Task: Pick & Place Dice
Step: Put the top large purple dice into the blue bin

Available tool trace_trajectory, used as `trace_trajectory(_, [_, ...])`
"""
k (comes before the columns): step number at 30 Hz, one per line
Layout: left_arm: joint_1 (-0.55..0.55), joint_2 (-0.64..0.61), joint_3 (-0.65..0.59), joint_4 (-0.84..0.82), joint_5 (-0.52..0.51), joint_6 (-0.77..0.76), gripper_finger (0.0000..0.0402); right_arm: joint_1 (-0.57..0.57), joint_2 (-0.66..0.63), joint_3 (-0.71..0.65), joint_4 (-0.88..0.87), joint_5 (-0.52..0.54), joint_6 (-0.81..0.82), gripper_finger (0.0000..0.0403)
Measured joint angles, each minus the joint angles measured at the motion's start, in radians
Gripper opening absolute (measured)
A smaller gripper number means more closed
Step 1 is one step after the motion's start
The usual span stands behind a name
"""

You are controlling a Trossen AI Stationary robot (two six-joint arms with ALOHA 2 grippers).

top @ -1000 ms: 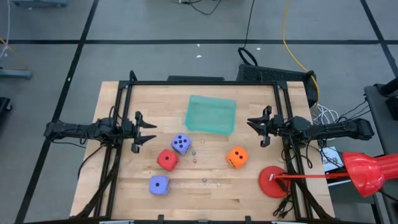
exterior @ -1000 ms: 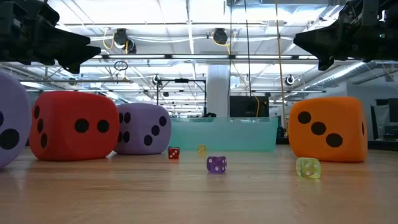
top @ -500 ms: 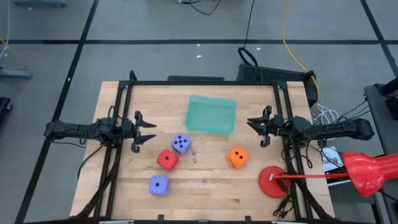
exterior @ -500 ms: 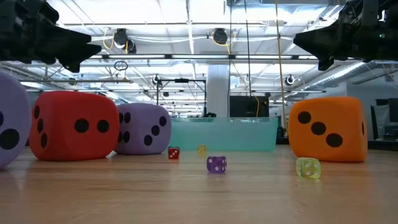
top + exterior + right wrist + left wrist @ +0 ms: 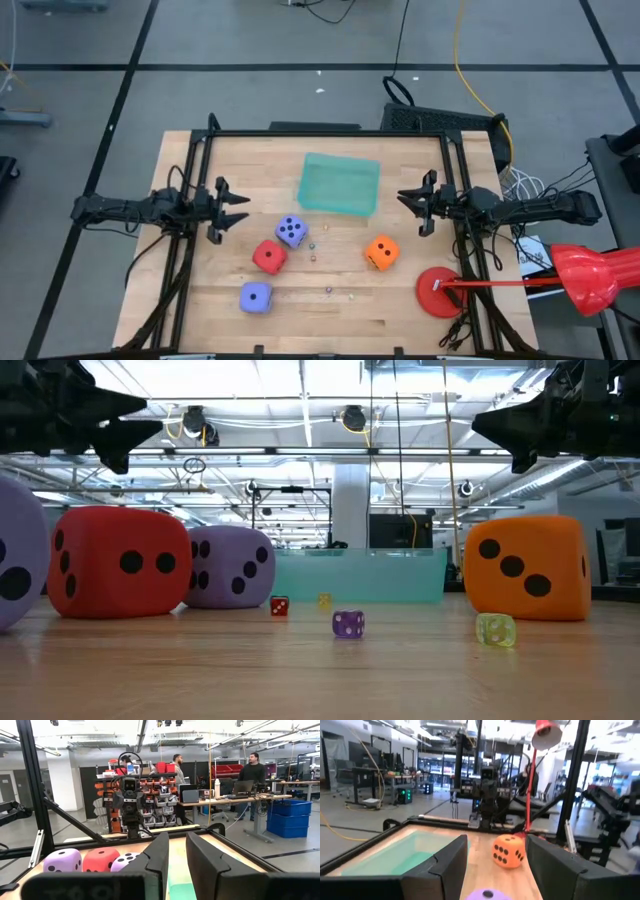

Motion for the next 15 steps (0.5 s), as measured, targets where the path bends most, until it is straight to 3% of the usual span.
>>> trace_trajectory(4, [0.0, 0.0, 0.0, 0.059, 0.0, -0.077, 0.0212, 0.0, 0.0, 0.0, 0.0, 0.0, 0.0, 0.0059])
trace_trajectory(10, [0.0, 0.0, 0.0, 0.151, -0.01, -0.334, 0.0212, 0.0, 0.0, 0.0, -0.013, -0.002, 0.032, 0.0059])
trace_trajectory(15, [0.0, 0.0, 0.0, 0.152, -0.167, -0.438, 0.0212, 0.0, 0.0, 0.0, -0.057, -0.001, 0.035, 0.0059])
